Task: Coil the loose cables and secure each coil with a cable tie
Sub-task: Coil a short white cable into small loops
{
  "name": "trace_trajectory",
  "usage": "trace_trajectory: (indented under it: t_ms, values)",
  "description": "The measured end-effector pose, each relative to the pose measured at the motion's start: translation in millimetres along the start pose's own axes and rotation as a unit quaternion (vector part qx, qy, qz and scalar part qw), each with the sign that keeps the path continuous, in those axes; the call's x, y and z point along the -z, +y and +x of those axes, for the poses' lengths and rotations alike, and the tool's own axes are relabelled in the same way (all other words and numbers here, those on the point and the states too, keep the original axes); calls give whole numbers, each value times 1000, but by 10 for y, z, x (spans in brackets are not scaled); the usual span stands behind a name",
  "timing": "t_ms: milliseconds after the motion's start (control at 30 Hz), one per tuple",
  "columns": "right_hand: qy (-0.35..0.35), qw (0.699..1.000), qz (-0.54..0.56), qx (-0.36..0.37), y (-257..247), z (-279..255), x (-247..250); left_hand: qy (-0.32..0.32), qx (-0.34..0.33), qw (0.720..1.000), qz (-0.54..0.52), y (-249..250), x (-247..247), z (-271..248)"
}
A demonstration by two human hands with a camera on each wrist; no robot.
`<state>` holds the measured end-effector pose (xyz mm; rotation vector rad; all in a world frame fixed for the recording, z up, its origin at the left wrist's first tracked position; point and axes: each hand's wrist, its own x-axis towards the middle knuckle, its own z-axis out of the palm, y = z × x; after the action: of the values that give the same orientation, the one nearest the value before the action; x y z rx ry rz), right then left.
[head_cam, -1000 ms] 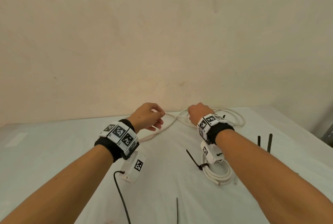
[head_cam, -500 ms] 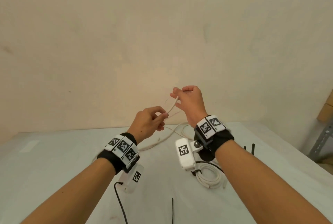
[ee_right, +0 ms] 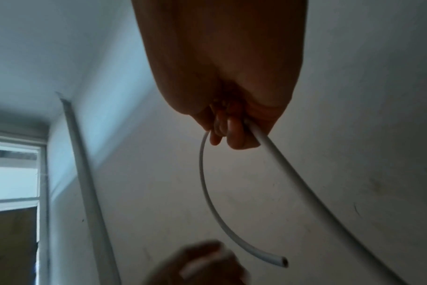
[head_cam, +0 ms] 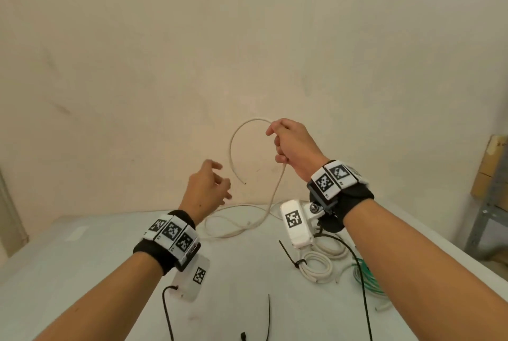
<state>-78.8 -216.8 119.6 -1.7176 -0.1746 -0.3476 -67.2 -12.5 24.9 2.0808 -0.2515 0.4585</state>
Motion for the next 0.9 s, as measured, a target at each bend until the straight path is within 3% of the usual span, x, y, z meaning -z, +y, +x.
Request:
trace_trajectory:
  t_ms: [67,100,167,200,233,300,367,433,500,567,700,800,900]
  values:
    - [-37,999,-30,12,-38,-113,-33,115,-41,992,36,229,110,70]
    - [-58,997,-41,23,-76,-180,-40,134,-52,987,66,338,172,82]
    - [-101,993,-45,44,-139,-294,-55,90,-41,992,75,503,279,105]
    - [-116,991,-39,52,-161,-333,-58,48,-22,998,25,561,338,97]
    - [-122,990,-29,59,-176,-366,-58,1,6,998,-66,582,368,85]
    - [-117,991,-14,66,-173,-419,-68,-60,90,963,-246,625,385,12]
    - [-112,992,-9,57,-119,-463,-103,-45,125,943,-306,659,384,-56]
    - [-108,993,3,37,-36,-500,-161,-41,123,949,-287,649,391,-89]
    - [-92,995,7,22,63,-511,-206,-74,118,939,-315,625,425,-119]
    - [-58,996,-56,29,176,-493,-243,-92,119,907,-394,594,440,-138]
    - [58,966,-236,84,384,-503,-360,-41,90,871,-481,556,379,-173]
    - [126,954,-238,130,373,-629,-495,1,77,865,-496,544,356,-180]
    - [75,963,-231,116,321,-735,-606,41,59,879,-471,510,339,-174]
